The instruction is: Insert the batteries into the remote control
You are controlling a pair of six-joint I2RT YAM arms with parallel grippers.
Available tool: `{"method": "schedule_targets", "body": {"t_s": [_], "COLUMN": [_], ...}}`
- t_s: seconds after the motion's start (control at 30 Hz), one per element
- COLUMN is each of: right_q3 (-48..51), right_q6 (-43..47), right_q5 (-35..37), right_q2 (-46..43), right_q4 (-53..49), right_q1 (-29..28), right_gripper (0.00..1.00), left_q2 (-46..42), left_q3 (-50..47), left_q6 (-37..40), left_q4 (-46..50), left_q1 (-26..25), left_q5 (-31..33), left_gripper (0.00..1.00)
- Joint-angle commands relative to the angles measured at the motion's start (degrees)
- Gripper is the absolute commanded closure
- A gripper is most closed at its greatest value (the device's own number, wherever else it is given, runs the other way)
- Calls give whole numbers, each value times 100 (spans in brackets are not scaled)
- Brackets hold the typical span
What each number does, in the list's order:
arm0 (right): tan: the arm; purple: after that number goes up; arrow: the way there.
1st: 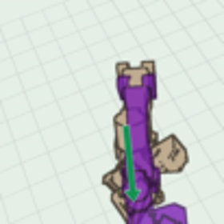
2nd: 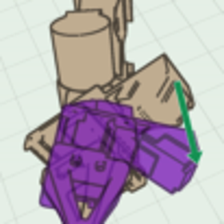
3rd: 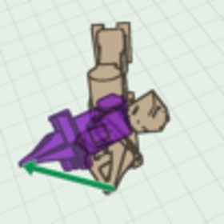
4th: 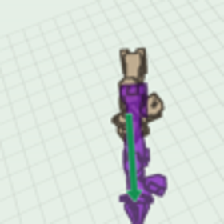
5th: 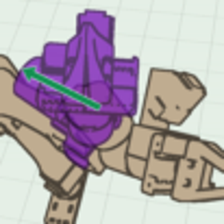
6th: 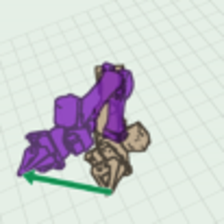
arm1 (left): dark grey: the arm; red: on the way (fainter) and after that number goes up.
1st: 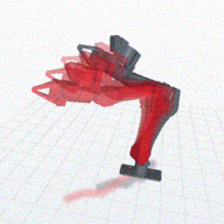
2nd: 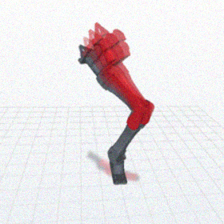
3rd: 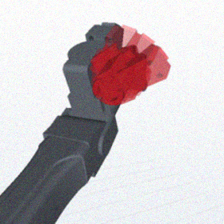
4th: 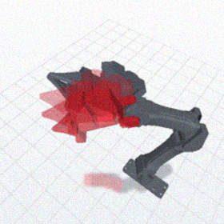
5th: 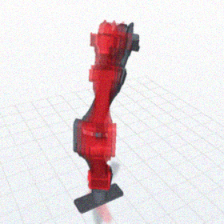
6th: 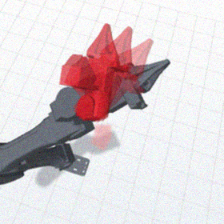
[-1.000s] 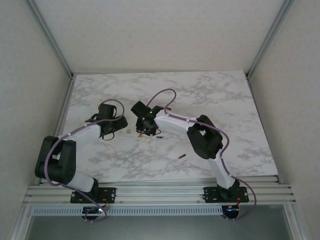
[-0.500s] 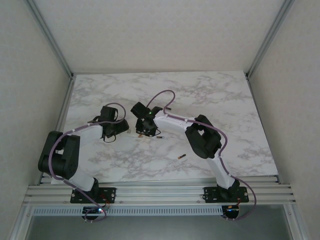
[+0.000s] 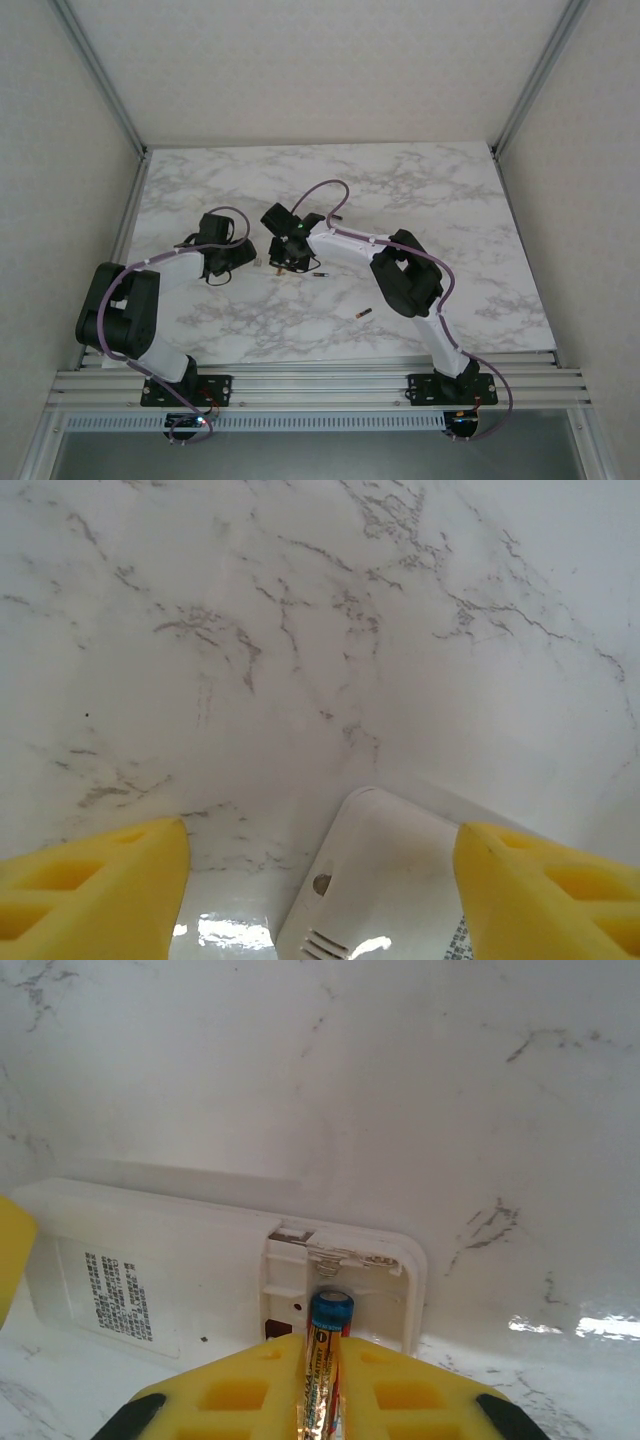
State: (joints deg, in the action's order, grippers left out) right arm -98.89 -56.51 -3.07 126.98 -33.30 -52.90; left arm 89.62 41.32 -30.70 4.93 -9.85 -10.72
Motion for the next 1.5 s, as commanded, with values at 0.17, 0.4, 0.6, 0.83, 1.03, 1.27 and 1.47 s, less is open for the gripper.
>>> {"method": "schedule_targets", "body": {"t_s": [0.17,0.4,0.6,0.83,1.03,1.27,1.47], "right_q3": [-324,-277,116,195,194,153,142], "right_q6": [158,206,-132,-211,-212,-190,-187], "right_q5": [14,124,199,82,18,-88,-82], "right_q2": [106,-189,-489,-368,-262,-145,-122], "right_q4": [-79,-184,-143,-1,-10,-32,-89], "right_q1": [-53,-53,-67,-62,-69,-86,-99], "right_gripper": [84,83,82,83,84,84,84], "left_q2": [-40,-113,-121,-81,-81,-49,-42], "left_q3": [-98,-70,-58,-97,-93,-59,-45], "left_q6": [-121,-127,-112,-129,-118,-138,-138], "left_q4": [-106,-63,-69,-126,-113,-129,-113], "left_q1": [7,9,8,9,8,9,5], "left_q5": [-304,-281,-433,-537,-496,-492,-484], "left_gripper": [31,29,30,33,33,33,33]}}
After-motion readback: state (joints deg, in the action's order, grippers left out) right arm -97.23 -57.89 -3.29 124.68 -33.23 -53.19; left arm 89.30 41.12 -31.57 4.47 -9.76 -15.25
